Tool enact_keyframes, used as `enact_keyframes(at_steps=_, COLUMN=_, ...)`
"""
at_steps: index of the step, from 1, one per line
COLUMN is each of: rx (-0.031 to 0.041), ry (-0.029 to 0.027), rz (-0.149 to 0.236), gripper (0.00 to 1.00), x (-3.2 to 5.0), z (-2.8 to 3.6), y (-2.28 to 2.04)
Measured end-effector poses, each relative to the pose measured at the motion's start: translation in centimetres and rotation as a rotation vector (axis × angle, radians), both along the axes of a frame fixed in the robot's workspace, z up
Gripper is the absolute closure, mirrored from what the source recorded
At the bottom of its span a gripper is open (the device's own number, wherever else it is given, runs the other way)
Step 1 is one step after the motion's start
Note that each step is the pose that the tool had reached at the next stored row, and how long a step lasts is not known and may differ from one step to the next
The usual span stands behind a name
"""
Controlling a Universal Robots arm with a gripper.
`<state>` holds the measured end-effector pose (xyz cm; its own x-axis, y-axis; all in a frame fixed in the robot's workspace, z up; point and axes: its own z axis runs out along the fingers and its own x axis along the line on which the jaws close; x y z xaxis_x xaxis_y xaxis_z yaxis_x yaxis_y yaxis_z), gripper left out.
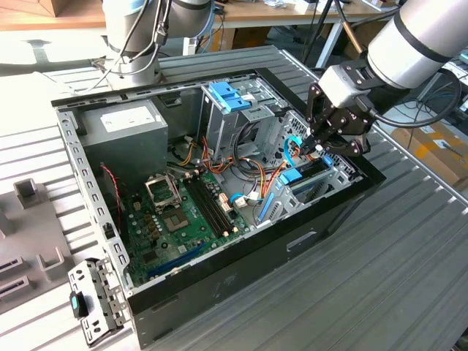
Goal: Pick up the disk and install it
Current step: 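Insert the second disk wire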
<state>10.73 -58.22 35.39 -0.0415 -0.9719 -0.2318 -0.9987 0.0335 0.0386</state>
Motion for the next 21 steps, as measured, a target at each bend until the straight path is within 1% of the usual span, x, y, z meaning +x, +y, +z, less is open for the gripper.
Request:
enact_keyframes(at_steps=11, rx=0.0003, ry=0.0, rz=0.0, gripper=0.84, x=0.0, z=-0.03, y=-0.04)
enact_keyframes(at_steps=12, rx=0.0002, ry=0.0, rz=0.0, gripper=0.84, x=-0.01, z=-0.03, y=-0.27)
enact_keyframes(at_steps=14, rx=0.0001, ry=0.0, rz=0.0, gripper=0.84, x=-0.02, z=-0.03, y=-0.59)
enact_keyframes(at_steps=17, rx=0.0, ry=0.0, rz=0.0, gripper=0.84, x=-0.02, z=-0.11, y=-1.36)
enact_keyframes(at_steps=21, rx=-0.0001, ry=0.0, rz=0.0, gripper=0.84, x=-0.02, z=-0.19, y=-1.89)
